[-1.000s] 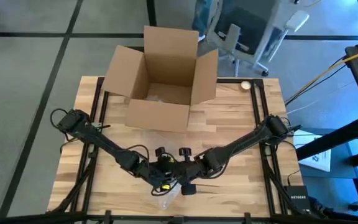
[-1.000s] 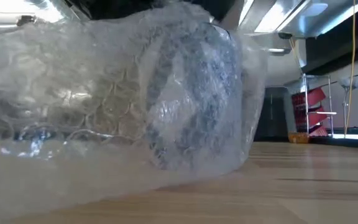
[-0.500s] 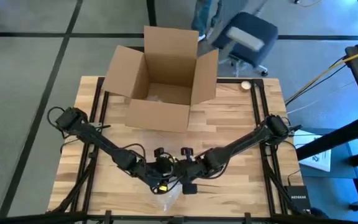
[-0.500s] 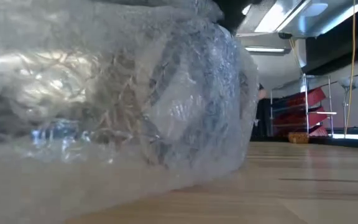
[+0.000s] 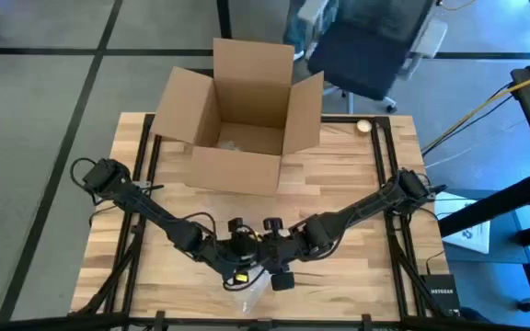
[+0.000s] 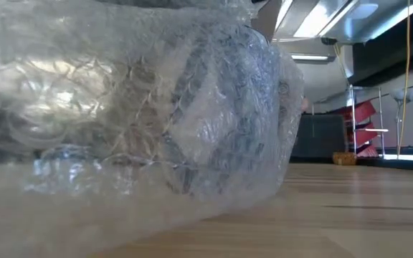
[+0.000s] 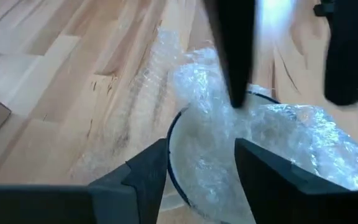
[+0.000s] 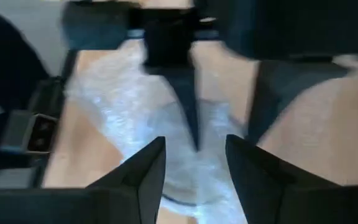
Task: Wrap mug
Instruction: Wrap the white mug with transparent bubble wrap
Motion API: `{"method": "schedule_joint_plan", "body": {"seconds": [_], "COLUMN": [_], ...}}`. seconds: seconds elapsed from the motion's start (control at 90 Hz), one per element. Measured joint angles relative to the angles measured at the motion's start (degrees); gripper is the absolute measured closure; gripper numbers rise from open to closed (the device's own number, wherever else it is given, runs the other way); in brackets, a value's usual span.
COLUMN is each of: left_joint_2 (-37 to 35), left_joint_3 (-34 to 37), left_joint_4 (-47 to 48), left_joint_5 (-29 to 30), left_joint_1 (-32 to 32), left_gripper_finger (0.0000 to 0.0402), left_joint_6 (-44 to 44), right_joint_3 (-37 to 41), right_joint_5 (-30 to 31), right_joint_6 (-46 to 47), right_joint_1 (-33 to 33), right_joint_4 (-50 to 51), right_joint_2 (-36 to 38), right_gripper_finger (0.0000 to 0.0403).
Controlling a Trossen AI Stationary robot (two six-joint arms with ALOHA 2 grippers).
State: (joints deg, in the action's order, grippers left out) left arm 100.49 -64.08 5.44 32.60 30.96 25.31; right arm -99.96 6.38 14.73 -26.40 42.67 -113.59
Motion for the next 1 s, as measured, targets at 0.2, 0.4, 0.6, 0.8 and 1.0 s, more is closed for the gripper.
{"method": "schedule_joint_plan", "body": {"seconds": [0.2,0.4,0.6,0.8,1.0], "left_joint_2": [0.0,-0.1,-0.3,-0.7,-0.4], "left_joint_3": [0.2,-0.1,-0.1,-0.3,-0.1], "left_joint_4": [1.2,-0.4,-0.2,0.9,1.7], "left_joint_5": [-0.5,-0.7,-0.8,-0.7,-0.8], "left_joint_1": [0.0,0.0,0.1,0.2,0.1], "left_gripper_finger": [0.0231,0.0231,0.0231,0.0231,0.0231], "left_joint_6": [-0.1,-0.2,-0.2,0.0,-0.2], "right_joint_3": [4.6,5.9,4.9,-1.0,-5.9], "right_joint_5": [1.5,1.6,-1.5,-2.0,-1.3], "right_joint_6": [3.2,4.4,4.4,3.0,2.8], "right_joint_1": [0.0,1.1,1.7,1.6,1.7], "right_joint_4": [-2.3,-2.7,-1.5,4.7,10.8], "right_joint_2": [-3.0,-5.8,-6.0,-4.4,-3.7], "right_gripper_finger": [0.0297,0.0337,0.0365,0.0369,0.0370]}}
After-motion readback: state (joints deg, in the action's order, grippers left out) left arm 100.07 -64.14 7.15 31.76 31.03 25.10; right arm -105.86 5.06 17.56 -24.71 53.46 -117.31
